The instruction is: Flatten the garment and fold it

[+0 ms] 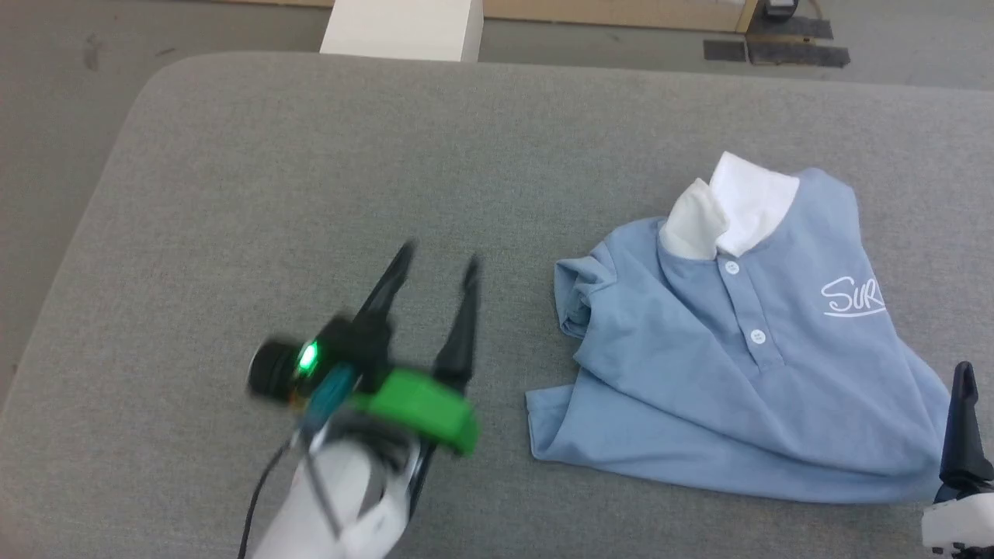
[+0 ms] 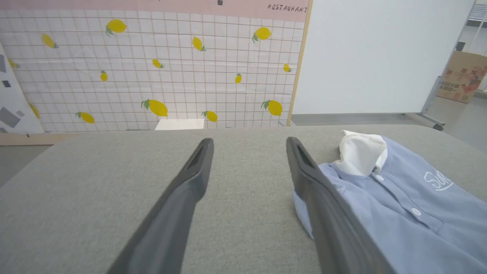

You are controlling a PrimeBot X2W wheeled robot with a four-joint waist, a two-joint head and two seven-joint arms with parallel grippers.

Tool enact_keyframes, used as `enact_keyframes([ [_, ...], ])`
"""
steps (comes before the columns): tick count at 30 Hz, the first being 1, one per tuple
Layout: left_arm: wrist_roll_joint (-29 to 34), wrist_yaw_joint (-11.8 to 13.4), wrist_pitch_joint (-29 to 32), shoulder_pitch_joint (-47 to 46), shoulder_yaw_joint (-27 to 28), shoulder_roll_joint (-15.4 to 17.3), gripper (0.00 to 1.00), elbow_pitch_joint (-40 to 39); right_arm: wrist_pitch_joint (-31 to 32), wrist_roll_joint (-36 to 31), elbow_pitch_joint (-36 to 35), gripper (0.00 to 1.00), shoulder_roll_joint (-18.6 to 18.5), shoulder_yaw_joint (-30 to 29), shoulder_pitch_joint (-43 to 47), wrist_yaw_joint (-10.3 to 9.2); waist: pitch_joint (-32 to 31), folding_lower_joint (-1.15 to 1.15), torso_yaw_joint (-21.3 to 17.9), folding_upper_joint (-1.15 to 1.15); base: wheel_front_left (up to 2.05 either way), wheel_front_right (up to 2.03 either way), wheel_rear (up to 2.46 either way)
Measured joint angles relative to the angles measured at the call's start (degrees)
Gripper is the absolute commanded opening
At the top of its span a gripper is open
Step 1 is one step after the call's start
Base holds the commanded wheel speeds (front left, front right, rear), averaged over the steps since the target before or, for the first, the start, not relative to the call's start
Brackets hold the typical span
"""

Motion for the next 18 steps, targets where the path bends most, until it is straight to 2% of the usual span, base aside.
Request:
enact_keyframes([
  [4,-0.4,-3.5,9.9,-13.2,-4.4,-0.9,1.00,4.4,0.1,-0.3,0.9,1.00,0.0,0.1,-0.6,0.00,1.6,0.00,0.3,0.00,0.00,0.00,0.00],
  [9,-6.1,-4.1,20.2,-23.4,-9.8,-1.5,1.00,12.1,0.8,-0.7,1.7,1.00,0.0,1.1,-1.5,0.00,3.6,0.00,0.5,0.00,0.00,0.00,0.00],
  [12,-12.4,-1.7,24.5,-27.0,-14.3,-1.5,1.00,15.7,1.7,-0.8,1.9,1.00,0.0,1.9,-2.1,0.00,4.6,0.00,0.2,0.00,0.00,0.00,0.00],
  [18,-20.4,5.4,28.3,-32.5,-22.5,-1.6,1.00,22.2,2.6,-1.8,2.2,1.00,0.0,2.4,-2.9,0.00,6.5,0.00,-1.1,0.00,0.00,0.00,0.00],
])
